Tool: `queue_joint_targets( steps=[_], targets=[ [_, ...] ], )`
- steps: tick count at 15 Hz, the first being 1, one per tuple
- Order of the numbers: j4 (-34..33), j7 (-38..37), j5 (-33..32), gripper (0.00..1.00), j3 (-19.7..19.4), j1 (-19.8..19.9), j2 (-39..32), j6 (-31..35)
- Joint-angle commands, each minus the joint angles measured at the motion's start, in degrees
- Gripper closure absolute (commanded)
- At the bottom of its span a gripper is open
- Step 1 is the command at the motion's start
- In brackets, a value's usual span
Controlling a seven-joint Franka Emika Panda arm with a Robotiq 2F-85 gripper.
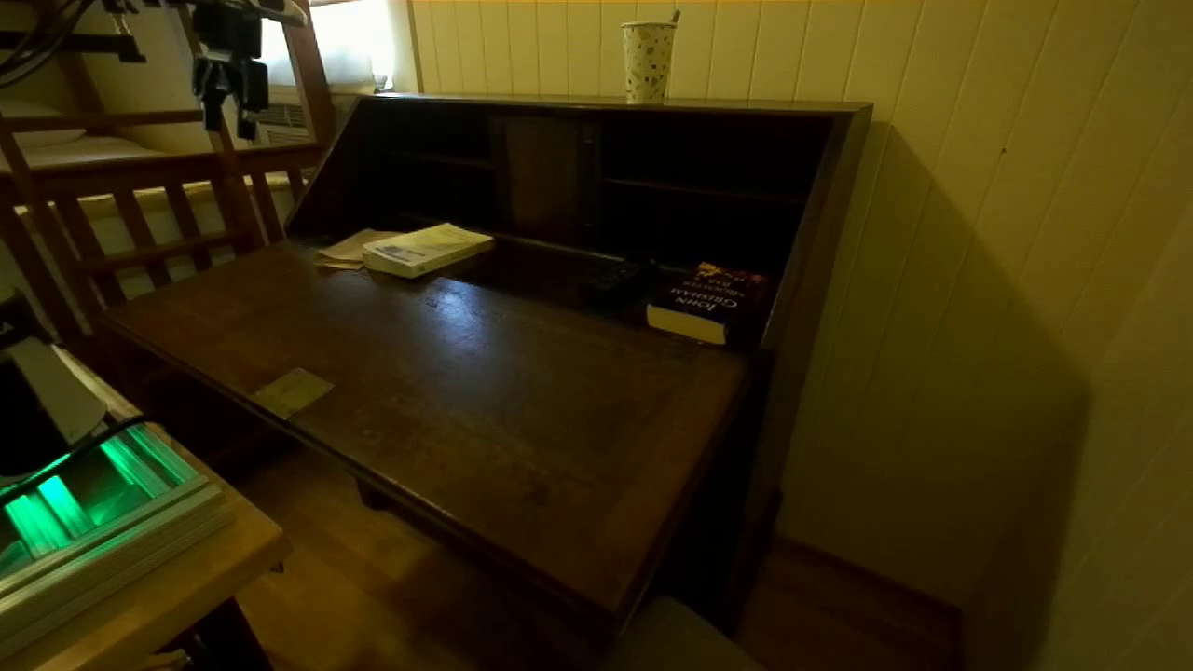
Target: Pick up the cup, place it in between the books, remove the marker from the cup and place it on top of the cabinet
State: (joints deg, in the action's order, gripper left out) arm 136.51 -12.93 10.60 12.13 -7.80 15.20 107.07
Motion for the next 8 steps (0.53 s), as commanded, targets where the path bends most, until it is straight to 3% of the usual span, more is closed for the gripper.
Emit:
queue_joint_targets(
  steps=[1,8],
  targets=[
    [-0.1,-0.1,-0.1,0.00,-0.5,-0.5,0.0,-0.1],
    [0.6,-0.9,0.0,0.00,-2.4,1.2,1.2,0.0]
  ],
)
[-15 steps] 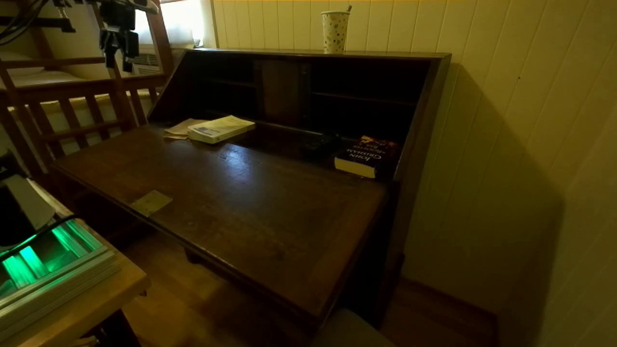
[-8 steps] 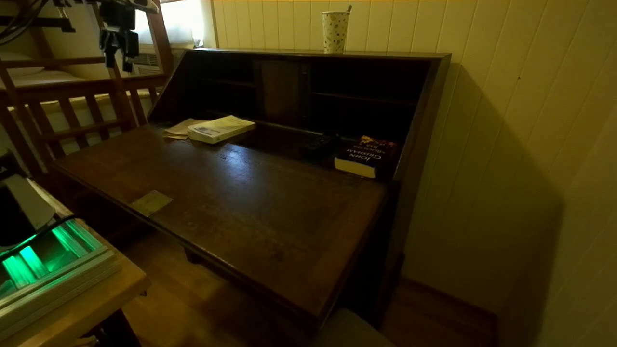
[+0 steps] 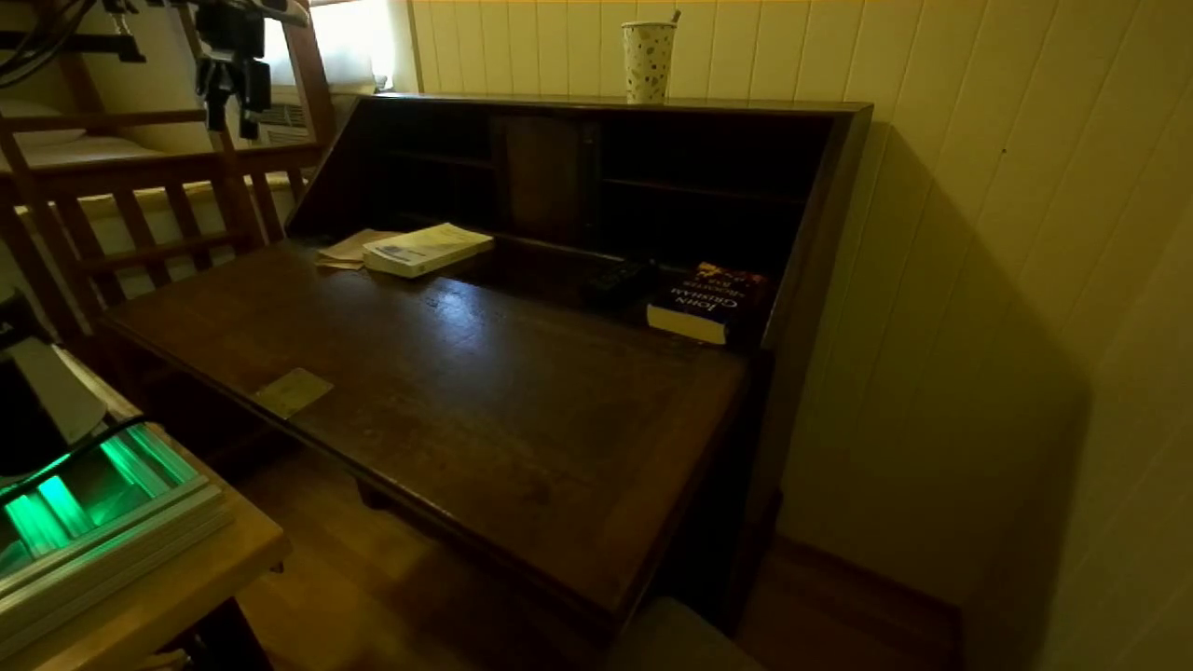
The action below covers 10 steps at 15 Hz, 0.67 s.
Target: Pick up the cup, place it in between the books, remove the marker from the cup and place it on top of the cabinet
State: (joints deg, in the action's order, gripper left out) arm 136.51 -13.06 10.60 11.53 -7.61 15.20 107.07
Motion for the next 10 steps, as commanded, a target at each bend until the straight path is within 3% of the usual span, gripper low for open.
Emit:
queue_joint_targets(
  steps=[1,5,10],
  targets=[
    [1.0,-0.8,-0.1,0.00,-2.8,1.8,1.8,0.0],
    [0.2,-0.8,-2.3,0.00,-5.5,4.6,2.2,1.6],
    [-3.6,-0.1,-9.9,0.00,-7.2,7.5,1.4,4.5]
  ],
)
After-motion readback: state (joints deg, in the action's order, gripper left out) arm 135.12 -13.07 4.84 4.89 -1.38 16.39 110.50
